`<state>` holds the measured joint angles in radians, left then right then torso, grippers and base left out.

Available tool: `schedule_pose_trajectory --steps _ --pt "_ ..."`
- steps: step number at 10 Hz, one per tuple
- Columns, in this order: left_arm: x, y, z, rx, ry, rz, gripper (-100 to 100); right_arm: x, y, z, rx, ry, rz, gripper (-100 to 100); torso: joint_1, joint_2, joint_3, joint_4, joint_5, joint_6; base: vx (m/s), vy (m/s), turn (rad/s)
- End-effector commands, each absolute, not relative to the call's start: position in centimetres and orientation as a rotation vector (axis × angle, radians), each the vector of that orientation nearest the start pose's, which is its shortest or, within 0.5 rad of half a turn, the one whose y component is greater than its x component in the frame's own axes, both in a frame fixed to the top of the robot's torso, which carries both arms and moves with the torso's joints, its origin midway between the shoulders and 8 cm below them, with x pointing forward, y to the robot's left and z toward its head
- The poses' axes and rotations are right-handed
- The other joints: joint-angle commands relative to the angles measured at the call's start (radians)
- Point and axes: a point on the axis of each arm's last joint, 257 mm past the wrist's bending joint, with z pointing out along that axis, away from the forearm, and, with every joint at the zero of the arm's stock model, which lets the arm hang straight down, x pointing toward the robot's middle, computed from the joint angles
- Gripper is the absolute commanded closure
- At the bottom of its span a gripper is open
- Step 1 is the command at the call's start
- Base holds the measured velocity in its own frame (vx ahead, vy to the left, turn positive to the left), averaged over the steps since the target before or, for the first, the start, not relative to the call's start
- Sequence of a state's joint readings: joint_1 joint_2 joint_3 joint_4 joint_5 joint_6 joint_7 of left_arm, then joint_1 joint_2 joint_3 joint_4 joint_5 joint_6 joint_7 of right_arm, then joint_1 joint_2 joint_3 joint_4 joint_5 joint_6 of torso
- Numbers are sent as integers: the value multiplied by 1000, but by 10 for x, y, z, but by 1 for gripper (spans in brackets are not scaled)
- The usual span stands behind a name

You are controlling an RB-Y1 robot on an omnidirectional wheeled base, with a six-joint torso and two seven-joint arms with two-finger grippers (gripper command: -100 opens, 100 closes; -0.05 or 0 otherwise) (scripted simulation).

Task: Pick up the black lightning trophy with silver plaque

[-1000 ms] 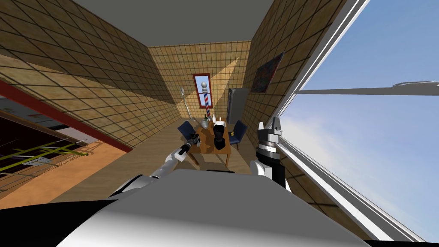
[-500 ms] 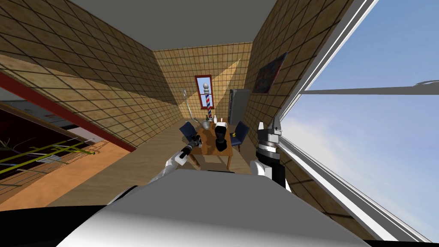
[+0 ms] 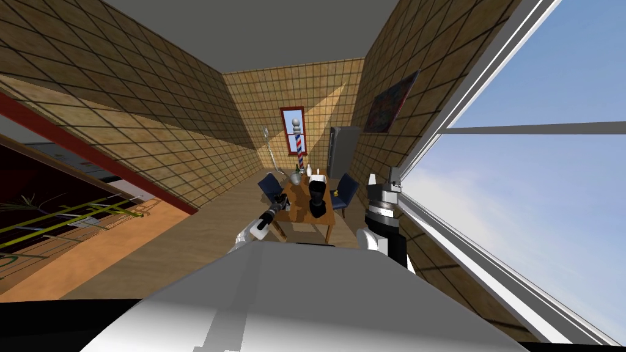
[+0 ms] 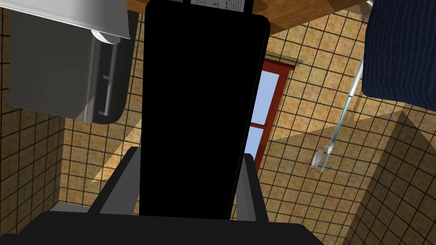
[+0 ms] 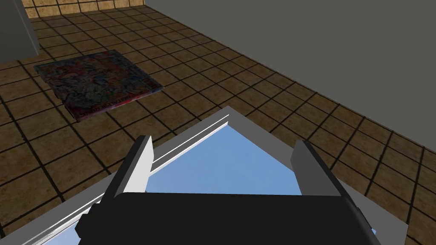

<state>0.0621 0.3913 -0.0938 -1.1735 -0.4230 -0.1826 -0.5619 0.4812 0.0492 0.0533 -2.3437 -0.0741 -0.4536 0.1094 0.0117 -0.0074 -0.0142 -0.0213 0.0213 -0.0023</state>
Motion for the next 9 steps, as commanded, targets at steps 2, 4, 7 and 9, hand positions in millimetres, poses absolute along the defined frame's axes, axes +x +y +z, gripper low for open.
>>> schedule_pose_trajectory --steps 2,4,7,9 --pt "471 336 -386 -147 1880 -185 100 340 -273 50 678 532 1316 0 1 0 0 0 0 0 29 20 24" --pt "454 335 -395 -160 1905 -168 100 340 -273 50 678 532 1316 0 -2 2 1 1 -1 1 21 10 30" --pt "445 327 -388 -161 1896 -161 100 340 -273 50 678 532 1316 0 -2 2 2 2 -1 1 35 23 39" --pt "453 319 -368 -146 1856 -177 100 340 -273 50 678 532 1316 0 -1 2 2 3 -2 0 33 25 26"
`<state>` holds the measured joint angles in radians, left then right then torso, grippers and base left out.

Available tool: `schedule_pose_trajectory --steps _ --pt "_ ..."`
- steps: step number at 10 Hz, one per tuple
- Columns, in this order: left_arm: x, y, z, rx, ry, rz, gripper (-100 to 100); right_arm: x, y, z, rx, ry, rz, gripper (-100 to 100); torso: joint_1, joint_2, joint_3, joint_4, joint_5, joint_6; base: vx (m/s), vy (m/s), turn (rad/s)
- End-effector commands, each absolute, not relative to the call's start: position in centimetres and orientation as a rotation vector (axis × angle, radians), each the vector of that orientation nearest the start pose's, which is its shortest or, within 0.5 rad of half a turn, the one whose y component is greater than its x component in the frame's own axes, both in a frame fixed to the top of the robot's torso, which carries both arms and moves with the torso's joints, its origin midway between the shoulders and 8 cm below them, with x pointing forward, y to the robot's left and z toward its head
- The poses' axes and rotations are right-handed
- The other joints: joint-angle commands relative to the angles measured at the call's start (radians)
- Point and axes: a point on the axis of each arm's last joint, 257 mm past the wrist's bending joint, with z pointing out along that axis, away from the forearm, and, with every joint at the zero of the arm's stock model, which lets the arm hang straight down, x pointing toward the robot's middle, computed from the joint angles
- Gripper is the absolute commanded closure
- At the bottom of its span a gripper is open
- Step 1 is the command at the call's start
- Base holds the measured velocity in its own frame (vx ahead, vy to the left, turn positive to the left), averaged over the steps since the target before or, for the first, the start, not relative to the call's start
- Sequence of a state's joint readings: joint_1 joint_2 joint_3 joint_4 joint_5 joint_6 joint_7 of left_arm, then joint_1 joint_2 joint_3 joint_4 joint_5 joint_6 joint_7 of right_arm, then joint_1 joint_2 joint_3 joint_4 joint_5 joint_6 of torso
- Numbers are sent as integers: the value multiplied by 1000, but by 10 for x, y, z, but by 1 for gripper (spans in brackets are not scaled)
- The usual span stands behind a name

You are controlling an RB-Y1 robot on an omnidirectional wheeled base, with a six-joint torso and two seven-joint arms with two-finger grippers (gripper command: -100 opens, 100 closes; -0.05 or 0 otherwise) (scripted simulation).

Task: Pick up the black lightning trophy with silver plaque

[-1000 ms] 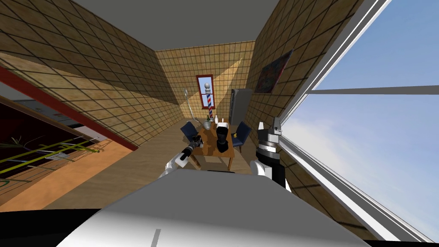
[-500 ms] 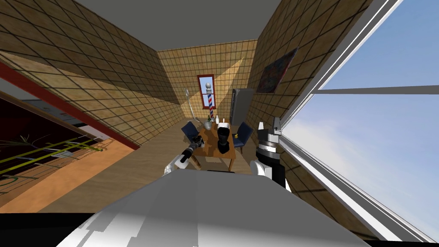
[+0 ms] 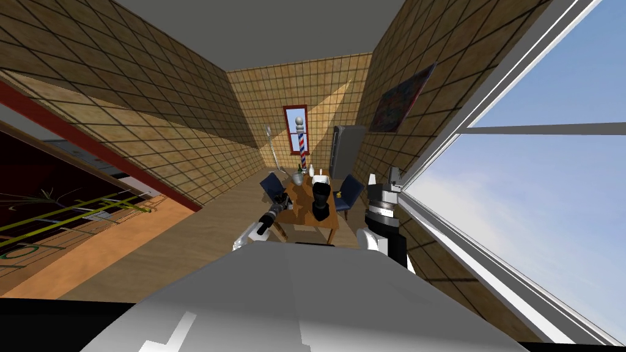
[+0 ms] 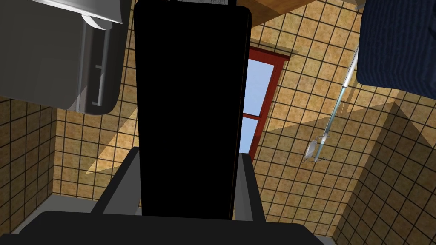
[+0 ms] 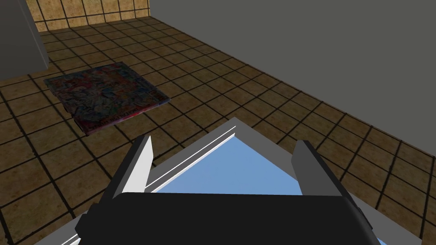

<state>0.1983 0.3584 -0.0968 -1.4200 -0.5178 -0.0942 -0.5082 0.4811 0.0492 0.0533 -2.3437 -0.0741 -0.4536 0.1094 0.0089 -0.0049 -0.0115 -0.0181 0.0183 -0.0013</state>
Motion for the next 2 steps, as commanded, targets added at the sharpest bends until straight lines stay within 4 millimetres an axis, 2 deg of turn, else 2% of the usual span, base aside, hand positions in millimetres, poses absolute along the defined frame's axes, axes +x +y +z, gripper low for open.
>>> schedule_pose_trajectory --steps 1,2 --pt "450 321 -374 -152 1869 -175 100 340 -273 50 678 532 1316 0 0 0 0 0 0 0 4 5 -12" --pt "451 320 -372 -153 1865 -177 0 340 -273 50 678 532 1316 0 -1 1 0 0 0 0 0 0 0"
